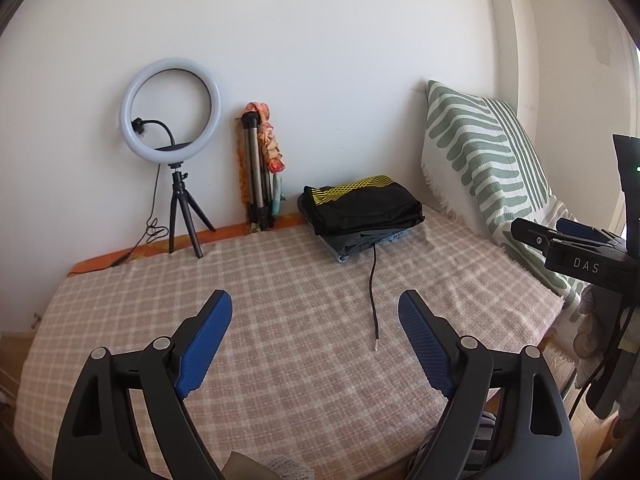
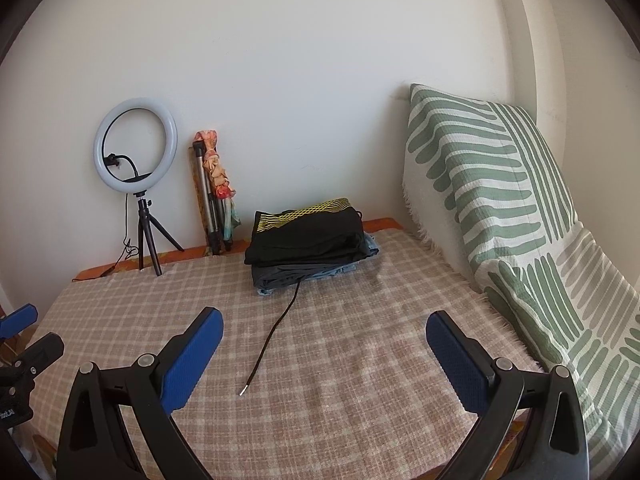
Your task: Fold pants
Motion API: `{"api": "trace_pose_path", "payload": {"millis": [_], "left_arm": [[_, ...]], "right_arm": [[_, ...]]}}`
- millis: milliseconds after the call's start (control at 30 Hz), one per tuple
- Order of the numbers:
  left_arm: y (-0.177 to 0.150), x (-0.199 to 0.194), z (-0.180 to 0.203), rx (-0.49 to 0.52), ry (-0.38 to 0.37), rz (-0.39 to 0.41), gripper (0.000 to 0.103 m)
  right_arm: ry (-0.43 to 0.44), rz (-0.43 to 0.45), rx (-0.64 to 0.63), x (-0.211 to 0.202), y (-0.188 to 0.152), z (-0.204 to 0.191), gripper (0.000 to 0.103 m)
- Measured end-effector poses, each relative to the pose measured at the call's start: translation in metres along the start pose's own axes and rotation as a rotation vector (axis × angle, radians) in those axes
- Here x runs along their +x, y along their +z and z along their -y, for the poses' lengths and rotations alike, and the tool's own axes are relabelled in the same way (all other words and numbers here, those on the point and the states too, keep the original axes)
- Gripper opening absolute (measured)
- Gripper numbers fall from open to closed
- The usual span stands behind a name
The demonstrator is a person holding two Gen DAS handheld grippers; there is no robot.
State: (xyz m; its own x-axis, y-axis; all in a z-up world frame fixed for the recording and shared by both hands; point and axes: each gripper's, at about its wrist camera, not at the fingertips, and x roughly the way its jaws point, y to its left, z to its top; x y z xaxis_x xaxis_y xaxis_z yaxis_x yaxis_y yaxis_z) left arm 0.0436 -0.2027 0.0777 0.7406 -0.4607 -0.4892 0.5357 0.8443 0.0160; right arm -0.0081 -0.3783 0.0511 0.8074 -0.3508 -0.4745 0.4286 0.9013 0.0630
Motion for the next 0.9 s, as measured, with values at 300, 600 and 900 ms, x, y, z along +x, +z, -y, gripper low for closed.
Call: {"api": "trace_pose_path", "payload": {"millis": [300,600,900], "left_arm": [[0.0002,-0.0006,-0.0032,-0.012,-0.012,-0.002,0.085],[0.0005,-0.0015,-0.0045,-0.019,-0.006,0.001,0.085],[0.0013,-0.0045,-0.0019,-0.022,-0.015,0.015,0.085]], "right_arm": [[0.008,-0.006,-0.001,0.0010,-0.0013,-0.0033,0.103],[0.012,0.008,0.003,-0.0021,0.0019,-0.0031,0.103],[0.013,0.007,-0.001,-0.0024,0.0022,-0.0031,0.103]]}}
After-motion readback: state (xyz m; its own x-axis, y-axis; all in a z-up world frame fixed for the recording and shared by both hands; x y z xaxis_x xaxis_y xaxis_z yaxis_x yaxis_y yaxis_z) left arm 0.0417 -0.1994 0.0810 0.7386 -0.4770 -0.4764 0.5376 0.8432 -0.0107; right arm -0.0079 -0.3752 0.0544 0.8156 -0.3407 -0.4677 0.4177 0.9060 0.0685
